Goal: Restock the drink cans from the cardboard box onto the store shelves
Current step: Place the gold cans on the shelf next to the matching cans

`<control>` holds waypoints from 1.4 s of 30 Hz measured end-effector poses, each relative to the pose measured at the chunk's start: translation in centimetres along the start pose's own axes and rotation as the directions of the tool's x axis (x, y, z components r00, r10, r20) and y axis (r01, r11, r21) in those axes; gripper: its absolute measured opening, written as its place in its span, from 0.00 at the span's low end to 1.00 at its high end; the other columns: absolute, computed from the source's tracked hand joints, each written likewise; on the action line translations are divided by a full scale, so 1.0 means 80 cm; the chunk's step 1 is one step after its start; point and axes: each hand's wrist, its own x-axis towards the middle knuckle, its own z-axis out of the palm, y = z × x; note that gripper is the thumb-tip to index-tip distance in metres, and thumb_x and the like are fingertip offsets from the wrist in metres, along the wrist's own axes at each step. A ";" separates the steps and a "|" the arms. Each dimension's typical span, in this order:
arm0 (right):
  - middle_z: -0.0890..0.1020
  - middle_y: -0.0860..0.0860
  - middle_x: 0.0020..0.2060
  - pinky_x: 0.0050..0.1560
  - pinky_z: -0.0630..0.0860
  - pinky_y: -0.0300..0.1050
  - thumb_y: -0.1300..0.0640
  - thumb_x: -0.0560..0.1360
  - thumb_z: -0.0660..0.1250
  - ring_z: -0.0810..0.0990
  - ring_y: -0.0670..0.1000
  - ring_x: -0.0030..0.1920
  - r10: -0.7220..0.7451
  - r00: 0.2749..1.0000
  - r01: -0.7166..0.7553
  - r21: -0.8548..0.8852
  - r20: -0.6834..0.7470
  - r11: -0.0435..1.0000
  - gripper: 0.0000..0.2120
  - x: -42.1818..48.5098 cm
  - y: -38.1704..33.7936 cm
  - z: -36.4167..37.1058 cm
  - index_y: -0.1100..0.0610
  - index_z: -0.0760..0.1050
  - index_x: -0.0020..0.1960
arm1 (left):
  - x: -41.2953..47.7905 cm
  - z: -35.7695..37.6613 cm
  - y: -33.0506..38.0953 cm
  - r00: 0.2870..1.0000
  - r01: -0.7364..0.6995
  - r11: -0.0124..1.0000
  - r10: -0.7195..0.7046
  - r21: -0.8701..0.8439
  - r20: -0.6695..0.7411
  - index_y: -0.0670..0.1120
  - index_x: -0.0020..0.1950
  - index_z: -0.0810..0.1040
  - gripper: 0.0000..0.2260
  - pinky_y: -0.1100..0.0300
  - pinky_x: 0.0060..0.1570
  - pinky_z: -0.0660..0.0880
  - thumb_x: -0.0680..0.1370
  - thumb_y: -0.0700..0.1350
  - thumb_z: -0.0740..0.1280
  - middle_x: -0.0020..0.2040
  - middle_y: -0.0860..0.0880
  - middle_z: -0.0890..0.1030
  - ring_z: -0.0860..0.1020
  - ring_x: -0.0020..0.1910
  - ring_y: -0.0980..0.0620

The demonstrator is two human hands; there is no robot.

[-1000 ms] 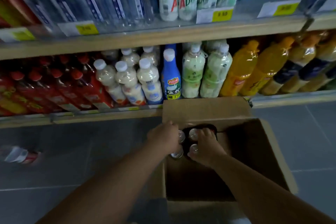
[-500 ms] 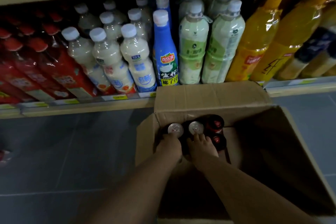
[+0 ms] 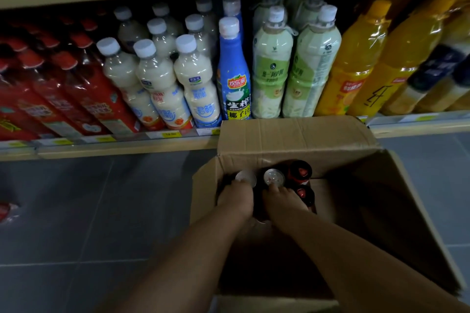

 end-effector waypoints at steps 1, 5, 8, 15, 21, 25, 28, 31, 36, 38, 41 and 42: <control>0.56 0.61 0.74 0.62 0.69 0.53 0.56 0.76 0.61 0.68 0.62 0.66 0.014 1.000 -0.014 0.054 0.015 0.998 0.25 -0.005 -0.001 -0.012 0.59 0.60 0.72 | -0.006 -0.013 0.002 1.000 0.004 0.998 -0.004 -0.063 0.009 0.42 0.68 0.67 0.19 0.50 0.58 0.72 0.77 0.41 0.62 0.65 0.39 0.71 0.73 0.62 0.40; 0.64 0.58 0.66 0.49 0.76 0.45 0.53 0.72 0.68 0.73 0.62 0.60 0.011 0.996 0.005 0.199 -0.083 0.980 0.25 -0.034 0.009 -0.076 0.57 0.65 0.66 | -0.040 -0.088 -0.001 0.999 -0.036 0.983 0.037 -0.178 0.001 0.44 0.60 0.71 0.20 0.54 0.51 0.72 0.70 0.43 0.72 0.62 0.43 0.72 0.75 0.58 0.43; 0.64 0.56 0.60 0.58 0.73 0.53 0.46 0.65 0.72 0.71 0.62 0.60 0.004 0.985 0.026 0.171 -0.174 0.985 0.31 -0.089 0.013 -0.150 0.53 0.65 0.63 | -0.084 -0.164 -0.004 0.990 -0.138 0.945 0.132 -0.296 -0.043 0.49 0.47 0.71 0.12 0.58 0.43 0.72 0.69 0.46 0.71 0.50 0.46 0.78 0.77 0.48 0.46; 0.69 0.54 0.54 0.54 0.71 0.51 0.46 0.62 0.69 0.70 0.61 0.59 0.081 0.907 0.028 0.252 -0.413 0.967 0.29 -0.247 -0.005 -0.394 0.52 0.63 0.59 | -0.217 -0.437 0.013 0.951 -0.277 0.909 0.215 -0.310 -0.220 0.42 0.48 0.77 0.10 0.60 0.46 0.71 0.69 0.42 0.69 0.43 0.45 0.73 0.74 0.47 0.46; 0.71 0.55 0.57 0.58 0.69 0.49 0.49 0.64 0.70 0.70 0.62 0.60 0.116 0.829 0.079 0.320 -0.547 0.944 0.30 -0.396 -0.033 -0.618 0.52 0.67 0.64 | -0.353 -0.689 0.026 0.929 -0.336 0.886 0.255 -0.318 -0.270 0.48 0.38 0.72 0.08 0.65 0.38 0.61 0.71 0.44 0.71 0.37 0.49 0.67 0.69 0.38 0.53; 0.74 0.58 0.55 0.53 0.67 0.46 0.54 0.61 0.73 0.72 0.61 0.58 0.158 0.750 0.123 0.371 -0.642 0.920 0.29 -0.481 -0.054 -0.746 0.55 0.72 0.61 | -0.430 -0.827 0.024 0.879 -0.404 0.860 0.271 -0.311 -0.393 0.43 0.55 0.79 0.16 0.62 0.42 0.69 0.69 0.45 0.74 0.46 0.48 0.72 0.73 0.46 0.50; 0.75 0.58 0.53 0.48 0.69 0.45 0.56 0.59 0.74 0.73 0.60 0.56 0.184 0.714 0.163 0.416 -0.675 0.895 0.28 -0.535 -0.066 -0.827 0.58 0.73 0.58 | -0.479 -0.915 0.023 0.866 -0.416 0.850 0.263 -0.322 -0.425 0.45 0.63 0.75 0.22 0.62 0.46 0.70 0.70 0.47 0.74 0.53 0.47 0.73 0.74 0.52 0.49; 0.74 0.60 0.55 0.49 0.68 0.41 0.59 0.63 0.74 0.72 0.60 0.59 0.181 0.668 0.244 0.442 -0.722 0.863 0.28 -0.576 -0.075 -0.897 0.61 0.72 0.61 | -0.513 -0.985 0.026 0.831 -0.464 0.819 0.271 -0.338 -0.485 0.48 0.60 0.75 0.18 0.62 0.46 0.67 0.71 0.46 0.73 0.48 0.52 0.70 0.71 0.45 0.55; 0.76 0.58 0.57 0.57 0.69 0.42 0.50 0.64 0.69 0.71 0.58 0.63 0.121 0.575 0.339 0.370 -0.809 0.865 0.31 -0.614 -0.075 -0.982 0.56 0.71 0.65 | -0.542 -1.066 0.038 0.803 -0.473 0.810 0.234 -0.347 -0.549 0.49 0.62 0.76 0.21 0.59 0.43 0.76 0.70 0.46 0.74 0.51 0.54 0.73 0.75 0.50 0.54; 0.74 0.57 0.60 0.58 0.69 0.42 0.52 0.65 0.72 0.71 0.57 0.64 0.107 0.568 0.374 0.372 -0.816 0.849 0.31 -0.618 -0.068 -1.007 0.55 0.70 0.67 | -0.547 -1.087 0.044 0.805 -0.452 0.804 0.181 -0.386 -0.565 0.48 0.61 0.75 0.23 0.57 0.39 0.78 0.68 0.48 0.75 0.52 0.51 0.77 0.78 0.47 0.51; 0.74 0.56 0.62 0.61 0.71 0.47 0.56 0.66 0.74 0.72 0.57 0.64 0.104 0.544 0.417 0.375 -0.833 0.828 0.34 -0.617 -0.057 -1.042 0.56 0.66 0.69 | -0.546 -1.116 0.052 0.785 -0.393 0.838 0.091 -0.379 -0.613 0.45 0.62 0.75 0.26 0.56 0.51 0.76 0.67 0.51 0.76 0.57 0.49 0.77 0.77 0.53 0.51; 0.74 0.56 0.61 0.60 0.72 0.48 0.56 0.66 0.74 0.73 0.56 0.62 0.104 0.523 0.429 0.367 -0.846 0.825 0.34 -0.615 -0.055 -1.053 0.56 0.67 0.69 | -0.545 -1.125 0.053 0.780 -0.386 0.837 0.073 -0.387 -0.621 0.44 0.60 0.77 0.24 0.55 0.50 0.76 0.67 0.50 0.76 0.56 0.49 0.78 0.77 0.51 0.51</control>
